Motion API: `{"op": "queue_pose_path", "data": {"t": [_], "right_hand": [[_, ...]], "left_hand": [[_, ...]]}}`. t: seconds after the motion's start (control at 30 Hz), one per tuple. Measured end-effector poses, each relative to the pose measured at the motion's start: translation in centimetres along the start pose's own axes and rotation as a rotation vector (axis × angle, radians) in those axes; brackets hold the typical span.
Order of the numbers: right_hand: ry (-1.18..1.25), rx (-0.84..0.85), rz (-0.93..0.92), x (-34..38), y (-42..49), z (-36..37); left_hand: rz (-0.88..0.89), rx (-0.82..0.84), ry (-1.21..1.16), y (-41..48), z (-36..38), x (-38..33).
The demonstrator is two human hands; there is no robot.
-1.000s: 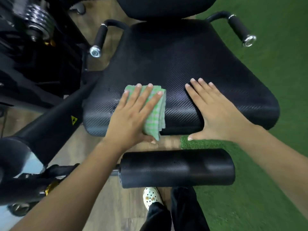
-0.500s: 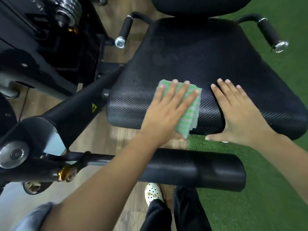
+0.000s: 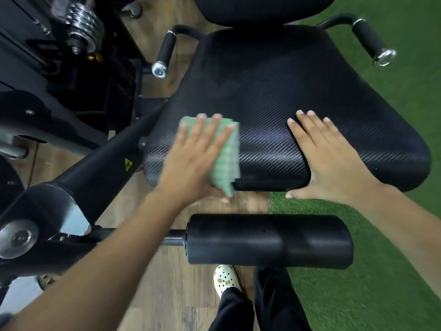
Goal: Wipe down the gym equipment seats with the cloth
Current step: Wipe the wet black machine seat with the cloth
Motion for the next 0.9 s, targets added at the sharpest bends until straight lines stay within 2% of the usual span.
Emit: {"op": "queue_pose_path", "data": {"t": [0.13,0.27,0.33,0.43,0.53,0.63,0.7,0.77,0.83,0.9], "right_hand": [[0.016,0.014,-0.018,0.0,0.0,0.1],[0.023,0.066,-0.045,-0.3,-0.1,0.2],[0.071,0.080,-0.063,-0.1,-0.4,-0.2],[0.219,0.003,-0.044,0.2,-0.1,-1.5],[0.304,-0.092,0.047,0.0,2.1,-2.2],[0.331,-0.121,0.132,-0.9,5.2,-2.3],[0.321,-0.093,0.181,-2.0,6.6,-2.1],[0.303,-0.049,0.217,-3.0,7.2,-1.5],[0.276,-0.048,0.221,-3.4,7.2,-1.1],[0.253,-0.062,0.215,-3.5,7.2,-1.0]], "left_hand": [[0.069,-0.012,-0.054,3.6,-1.3,-5.2],[0.042,-0.026,-0.124,1.3,-0.8,-2.1],[-0.078,-0.025,-0.199,-0.3,-0.5,1.6],[-0.326,0.094,-0.309,-0.8,0.8,6.6],[-0.505,0.168,-0.276,2.8,2.1,7.5],[-0.430,0.192,-0.205,6.7,1.8,3.8],[-0.301,0.131,-0.203,6.7,0.9,2.0],[-0.249,0.063,-0.244,4.8,0.5,2.5],[-0.324,0.071,-0.252,3.4,0.9,4.9],[-0.443,0.153,-0.241,4.1,2.1,7.2]]}}
Point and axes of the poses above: each hand's wrist, its own y-axis towards the middle knuckle, its own z-axis out of the palm, x = y × z, the point moved 9 cm from there along y, towards the middle knuckle, and after that the axes turned 10 degrees about y, right-handed, at the moved point
